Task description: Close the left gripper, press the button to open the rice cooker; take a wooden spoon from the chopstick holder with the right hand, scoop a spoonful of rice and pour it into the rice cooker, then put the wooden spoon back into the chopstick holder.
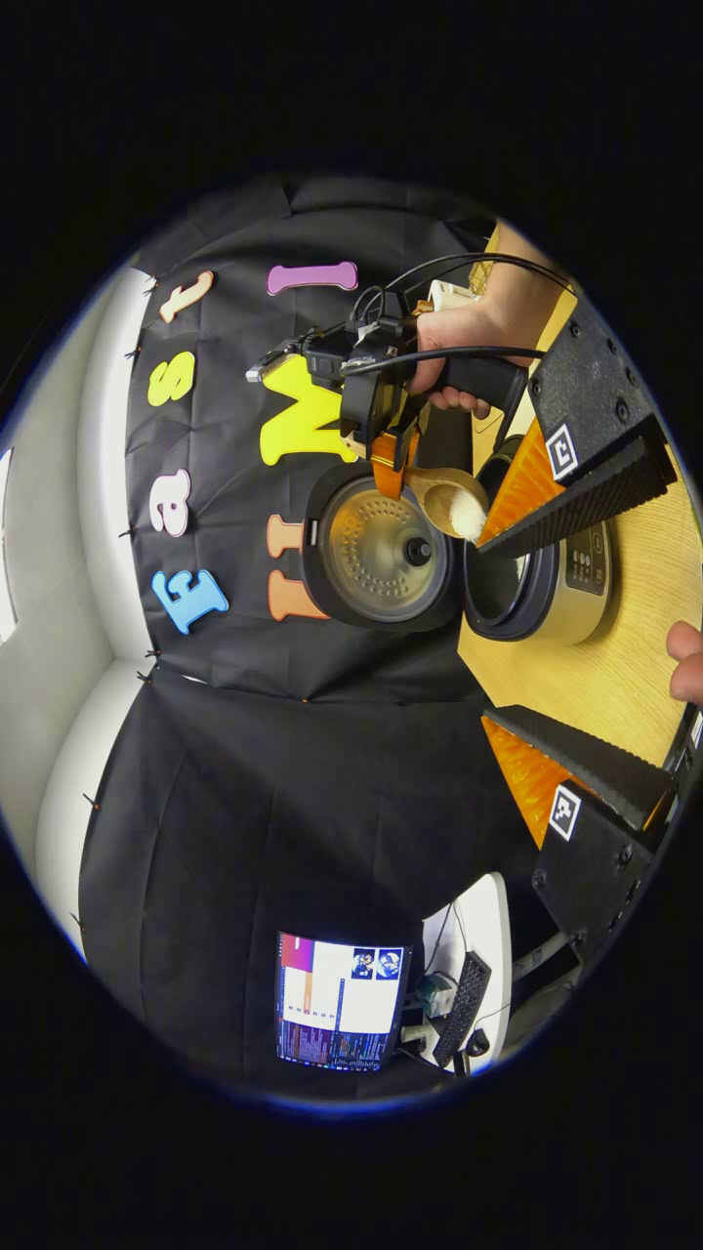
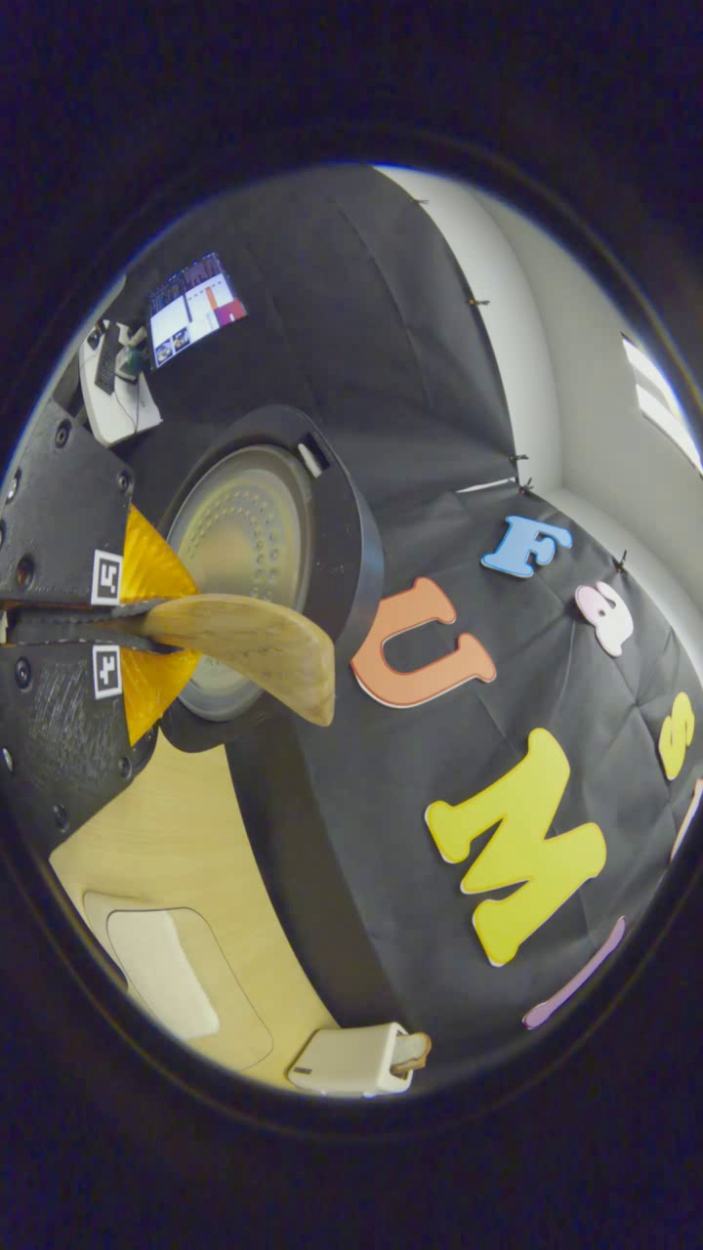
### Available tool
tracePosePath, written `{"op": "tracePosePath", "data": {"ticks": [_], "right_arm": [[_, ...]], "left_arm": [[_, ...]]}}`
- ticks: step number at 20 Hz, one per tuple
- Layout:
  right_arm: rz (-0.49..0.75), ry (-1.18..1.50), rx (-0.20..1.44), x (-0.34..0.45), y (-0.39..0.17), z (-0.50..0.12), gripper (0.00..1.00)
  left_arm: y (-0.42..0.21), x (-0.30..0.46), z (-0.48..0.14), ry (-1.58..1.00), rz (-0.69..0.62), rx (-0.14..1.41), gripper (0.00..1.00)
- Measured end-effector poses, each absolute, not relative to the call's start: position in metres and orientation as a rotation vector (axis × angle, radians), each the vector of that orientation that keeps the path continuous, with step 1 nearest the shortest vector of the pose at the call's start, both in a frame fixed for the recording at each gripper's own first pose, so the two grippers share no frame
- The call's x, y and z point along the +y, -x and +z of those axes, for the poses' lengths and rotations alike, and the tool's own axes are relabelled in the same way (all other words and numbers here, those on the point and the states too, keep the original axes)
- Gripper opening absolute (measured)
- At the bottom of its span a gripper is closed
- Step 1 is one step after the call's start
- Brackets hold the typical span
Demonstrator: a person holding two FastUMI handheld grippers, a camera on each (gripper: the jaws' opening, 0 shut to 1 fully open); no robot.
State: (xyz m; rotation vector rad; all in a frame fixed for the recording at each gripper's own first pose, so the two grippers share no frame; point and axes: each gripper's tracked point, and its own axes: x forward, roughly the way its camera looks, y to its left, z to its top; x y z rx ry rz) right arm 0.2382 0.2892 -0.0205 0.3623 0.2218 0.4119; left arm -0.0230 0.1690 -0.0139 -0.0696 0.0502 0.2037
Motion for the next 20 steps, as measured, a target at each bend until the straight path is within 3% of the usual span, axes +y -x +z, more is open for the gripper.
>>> {"op": "tracePosePath", "data": {"ticks": [15,20], "right_arm": [[0.438,0.202,-0.071,0.331,-0.206,0.0,0.0],[0.447,0.291,-0.098,0.331,-0.206,-0.003,0.0]], "left_arm": [[0.024,0.174,-0.013,0.107,0.198,0.036,0.97],[0.023,0.172,-0.014,0.106,0.196,0.041,0.97]]}}
